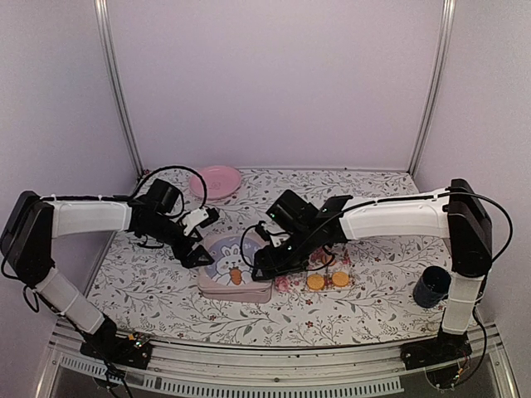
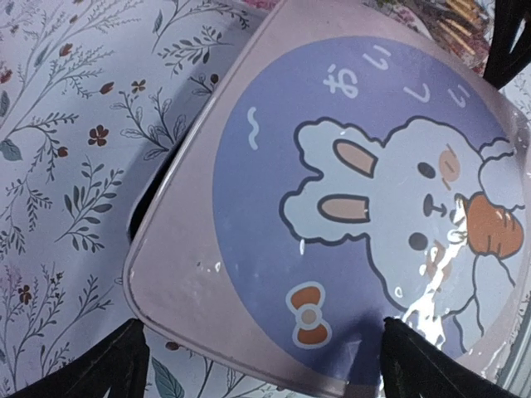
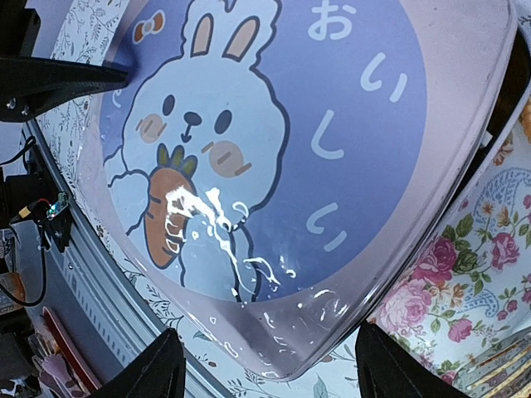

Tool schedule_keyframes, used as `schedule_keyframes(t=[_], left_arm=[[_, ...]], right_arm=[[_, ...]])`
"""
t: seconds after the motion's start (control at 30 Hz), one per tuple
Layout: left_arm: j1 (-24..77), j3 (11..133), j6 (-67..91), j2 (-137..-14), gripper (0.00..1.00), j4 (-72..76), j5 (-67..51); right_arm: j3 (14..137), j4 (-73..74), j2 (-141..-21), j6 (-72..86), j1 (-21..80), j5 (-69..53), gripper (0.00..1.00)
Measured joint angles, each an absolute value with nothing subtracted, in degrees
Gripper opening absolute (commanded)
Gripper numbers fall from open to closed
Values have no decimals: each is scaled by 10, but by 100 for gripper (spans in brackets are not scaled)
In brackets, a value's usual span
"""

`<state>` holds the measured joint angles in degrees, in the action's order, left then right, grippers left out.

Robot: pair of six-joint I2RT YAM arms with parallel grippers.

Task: Pack the cookies
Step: Rotate the box lid on the packing box.

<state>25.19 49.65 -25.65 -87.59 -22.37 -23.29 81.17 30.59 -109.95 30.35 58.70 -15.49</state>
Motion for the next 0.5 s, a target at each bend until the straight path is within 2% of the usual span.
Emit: schedule_keyframes(t=[0.5], left_arm=[[252,519,-254,-901,95,-203,-220]], right_arm=[[812,322,-1100,291,598,-156,70]])
